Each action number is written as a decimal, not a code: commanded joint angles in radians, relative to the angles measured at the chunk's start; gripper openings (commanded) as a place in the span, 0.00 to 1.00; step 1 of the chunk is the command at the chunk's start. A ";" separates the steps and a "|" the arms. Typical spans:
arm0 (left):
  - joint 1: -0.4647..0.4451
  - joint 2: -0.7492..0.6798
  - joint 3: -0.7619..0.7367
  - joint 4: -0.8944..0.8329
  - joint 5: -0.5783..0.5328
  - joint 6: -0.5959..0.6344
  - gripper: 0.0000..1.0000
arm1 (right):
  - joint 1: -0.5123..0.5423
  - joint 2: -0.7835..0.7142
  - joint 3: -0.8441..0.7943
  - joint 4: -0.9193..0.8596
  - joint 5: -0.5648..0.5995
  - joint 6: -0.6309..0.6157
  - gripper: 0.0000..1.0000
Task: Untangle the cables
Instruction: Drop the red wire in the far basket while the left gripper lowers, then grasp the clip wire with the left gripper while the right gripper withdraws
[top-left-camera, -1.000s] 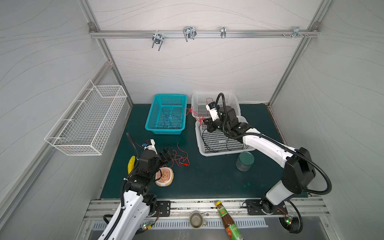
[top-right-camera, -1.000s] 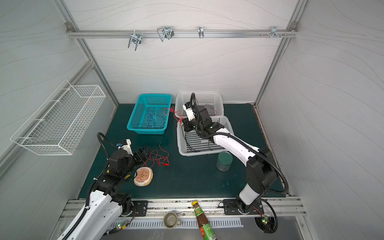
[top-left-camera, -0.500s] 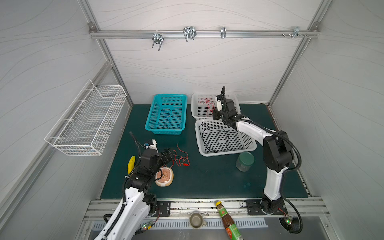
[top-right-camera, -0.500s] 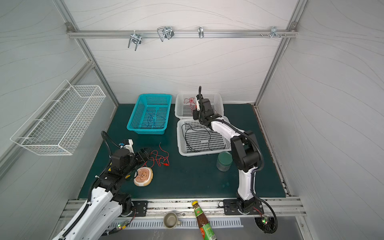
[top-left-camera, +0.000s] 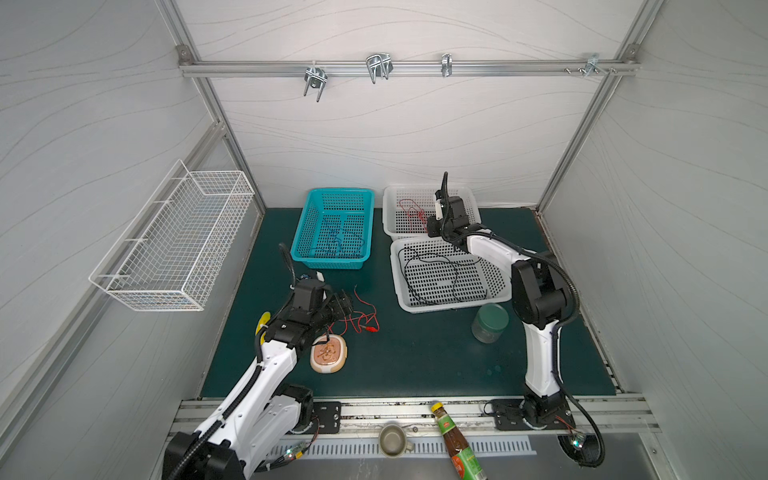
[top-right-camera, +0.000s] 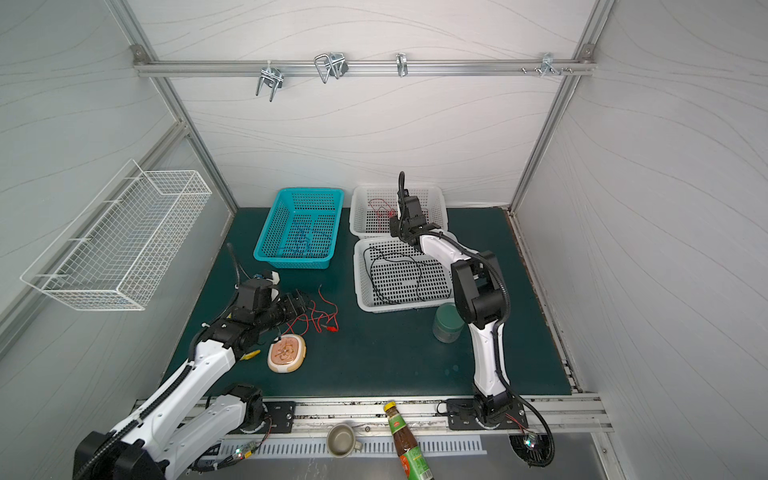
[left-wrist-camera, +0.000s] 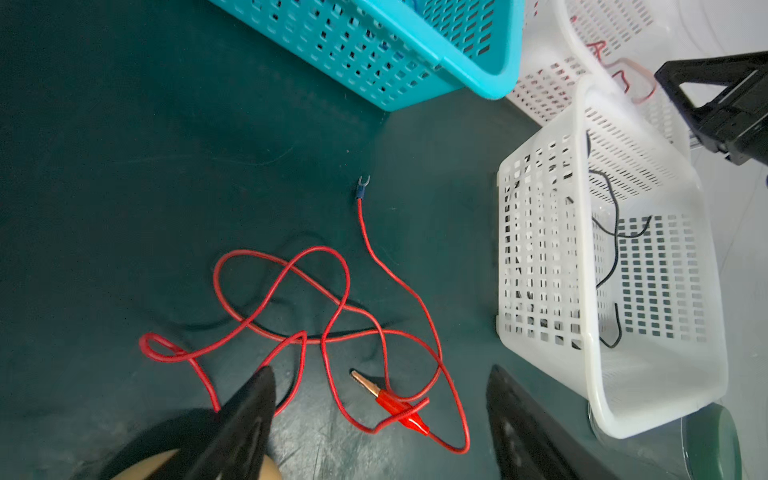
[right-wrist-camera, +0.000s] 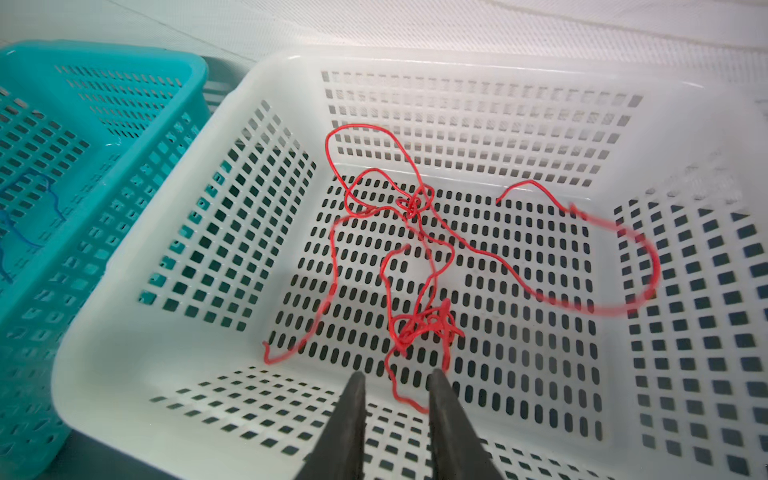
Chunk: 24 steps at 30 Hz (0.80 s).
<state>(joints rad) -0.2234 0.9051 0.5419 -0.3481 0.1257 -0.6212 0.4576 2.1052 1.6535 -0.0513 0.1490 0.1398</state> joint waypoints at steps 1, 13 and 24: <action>-0.006 0.022 0.048 -0.027 0.034 0.014 0.80 | -0.005 -0.028 -0.009 -0.044 0.007 -0.002 0.34; -0.133 0.075 0.106 -0.169 -0.062 0.031 0.77 | 0.051 -0.210 -0.125 -0.024 -0.200 0.011 0.55; -0.207 0.201 0.104 -0.146 -0.130 0.023 0.67 | 0.255 -0.271 -0.176 -0.074 -0.189 -0.100 0.59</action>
<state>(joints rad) -0.4175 1.0885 0.6094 -0.5140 0.0349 -0.5987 0.6846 1.8648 1.4925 -0.0883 -0.0238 0.0856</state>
